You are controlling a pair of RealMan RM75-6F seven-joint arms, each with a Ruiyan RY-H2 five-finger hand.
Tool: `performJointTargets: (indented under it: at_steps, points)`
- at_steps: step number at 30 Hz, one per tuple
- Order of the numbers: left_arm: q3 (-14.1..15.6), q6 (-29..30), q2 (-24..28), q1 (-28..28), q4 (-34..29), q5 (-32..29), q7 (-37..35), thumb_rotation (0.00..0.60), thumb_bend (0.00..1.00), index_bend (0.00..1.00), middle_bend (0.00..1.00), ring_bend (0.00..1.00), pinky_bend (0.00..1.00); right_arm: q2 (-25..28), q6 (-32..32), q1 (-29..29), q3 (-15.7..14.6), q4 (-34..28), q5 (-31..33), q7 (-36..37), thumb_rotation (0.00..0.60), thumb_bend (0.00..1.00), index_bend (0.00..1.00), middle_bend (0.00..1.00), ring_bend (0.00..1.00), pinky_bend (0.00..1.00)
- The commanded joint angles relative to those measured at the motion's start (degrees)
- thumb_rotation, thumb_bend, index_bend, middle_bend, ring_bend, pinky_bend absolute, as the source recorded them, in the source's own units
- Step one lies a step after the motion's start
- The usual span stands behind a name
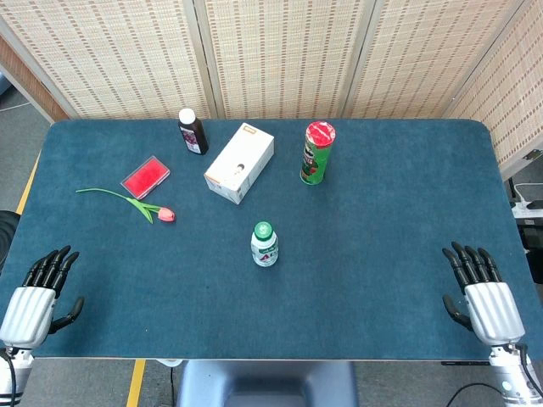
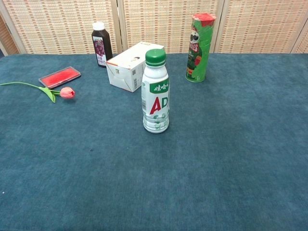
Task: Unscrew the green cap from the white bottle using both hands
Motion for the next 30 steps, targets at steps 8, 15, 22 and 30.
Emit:
performJointTargets:
  at_steps: [8, 15, 22, 30]
  points:
    - [3.27, -5.01, -4.15, -6.19, 0.57, 7.04, -34.40, 0.600, 0.40, 0.00, 0.00, 0.00, 0.13, 0.56, 0.91, -0.11, -0.10, -1.33, -1.34, 0.86, 0.594, 0.31, 0.00, 0.00, 0.00, 0.00]
    - [-1.20, -23.05, -10.19, -16.58, -0.91, -2.27, -50.08, 0.600, 0.40, 0.00, 0.00, 0.00, 0.09, 3.93, 0.28, 1.81, 1.24, -6.40, -3.29, -3.29, 0.593, 0.31, 0.00, 0.00, 0.00, 0.00]
    - [-8.68, -27.98, -22.02, -22.39, 6.96, -11.04, -48.20, 0.600, 0.39, 0.00, 0.00, 0.00, 0.05, 6.92, -0.93, 2.02, 1.33, -10.61, -2.37, -5.78, 0.593, 0.31, 0.00, 0.00, 0.00, 0.00]
    - [-12.78, -27.75, -29.87, -25.57, 14.97, -13.71, -48.77, 0.600, 0.33, 0.00, 0.00, 0.00, 0.04, 8.68, -0.72, 1.13, 0.25, -11.30, -2.67, -4.00, 0.594, 0.31, 0.00, 0.00, 0.00, 0.00]
